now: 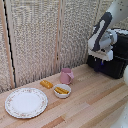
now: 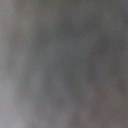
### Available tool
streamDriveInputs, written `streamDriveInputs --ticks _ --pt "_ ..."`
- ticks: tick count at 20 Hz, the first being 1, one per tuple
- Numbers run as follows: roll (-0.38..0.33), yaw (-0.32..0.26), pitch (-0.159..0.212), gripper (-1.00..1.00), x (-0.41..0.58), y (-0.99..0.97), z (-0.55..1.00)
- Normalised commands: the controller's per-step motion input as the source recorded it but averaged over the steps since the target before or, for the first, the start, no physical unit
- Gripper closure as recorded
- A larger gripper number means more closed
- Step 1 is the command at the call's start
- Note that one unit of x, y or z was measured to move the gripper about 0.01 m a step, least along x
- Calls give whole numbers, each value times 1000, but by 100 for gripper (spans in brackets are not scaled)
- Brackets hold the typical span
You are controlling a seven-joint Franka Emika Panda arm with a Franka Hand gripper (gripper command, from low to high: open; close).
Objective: Carefully navigate your gripper to the air fryer's handle. Confidently seize the handle using your gripper. Gradually bring the handle toward yourself to access the air fryer.
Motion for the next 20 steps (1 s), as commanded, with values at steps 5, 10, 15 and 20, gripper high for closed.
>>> streamDriveInputs --ticks 5,10,15,20 --pt "9 -226 -41 100 -19 579 33" --pt "13 -155 -69 100 -117 706 45" --pt "0 -91 -57 100 -174 826 -17" --pt "0 -76 -44 100 -131 853 0"
